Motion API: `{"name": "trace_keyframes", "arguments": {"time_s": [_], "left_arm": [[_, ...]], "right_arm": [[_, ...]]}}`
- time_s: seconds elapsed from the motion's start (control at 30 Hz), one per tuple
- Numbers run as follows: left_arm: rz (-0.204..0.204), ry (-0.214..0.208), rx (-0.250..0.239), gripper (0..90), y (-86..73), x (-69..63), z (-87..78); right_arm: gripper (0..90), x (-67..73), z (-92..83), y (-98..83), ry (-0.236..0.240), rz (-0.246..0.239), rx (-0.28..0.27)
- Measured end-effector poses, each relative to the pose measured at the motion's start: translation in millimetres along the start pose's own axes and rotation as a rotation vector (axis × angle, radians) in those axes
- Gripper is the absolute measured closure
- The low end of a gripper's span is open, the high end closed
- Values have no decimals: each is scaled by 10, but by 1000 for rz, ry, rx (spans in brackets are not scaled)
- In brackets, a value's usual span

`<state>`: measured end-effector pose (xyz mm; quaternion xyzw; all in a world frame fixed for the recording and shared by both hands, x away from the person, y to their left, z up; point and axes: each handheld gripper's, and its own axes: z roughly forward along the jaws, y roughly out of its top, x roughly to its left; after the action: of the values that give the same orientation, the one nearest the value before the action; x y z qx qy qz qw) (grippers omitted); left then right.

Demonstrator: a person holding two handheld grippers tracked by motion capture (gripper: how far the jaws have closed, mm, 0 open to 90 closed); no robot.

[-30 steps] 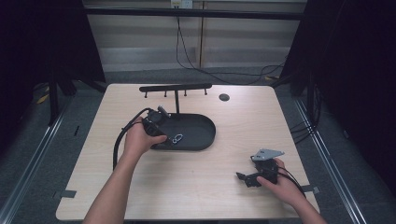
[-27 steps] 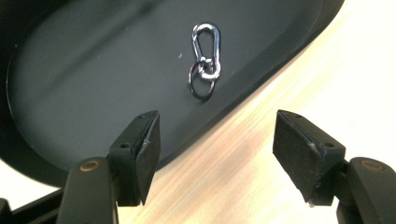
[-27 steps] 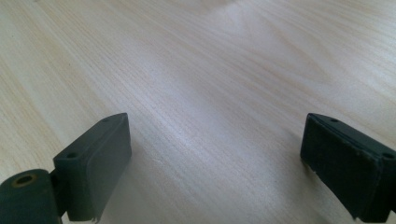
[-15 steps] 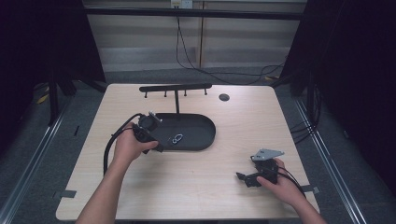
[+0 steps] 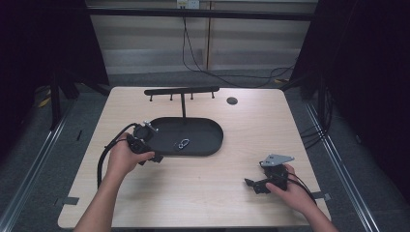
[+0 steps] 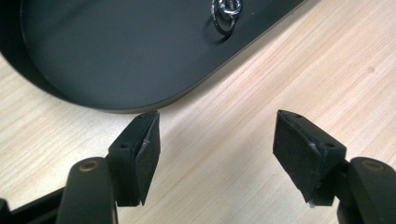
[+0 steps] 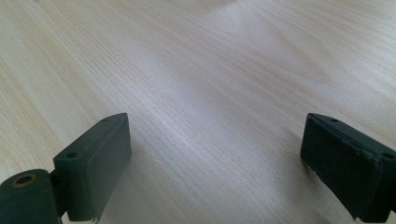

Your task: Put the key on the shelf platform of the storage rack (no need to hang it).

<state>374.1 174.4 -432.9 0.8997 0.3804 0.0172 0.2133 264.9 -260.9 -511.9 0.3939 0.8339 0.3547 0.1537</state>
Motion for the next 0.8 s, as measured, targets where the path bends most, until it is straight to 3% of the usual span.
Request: {"name": "trace_keyframes", "arguments": {"time_s": [0.8], "left_arm": [[-7, -9, -11, 325, -324, 75, -19]], "right_arm": [[85, 0, 0, 0, 0, 0, 0]]}}
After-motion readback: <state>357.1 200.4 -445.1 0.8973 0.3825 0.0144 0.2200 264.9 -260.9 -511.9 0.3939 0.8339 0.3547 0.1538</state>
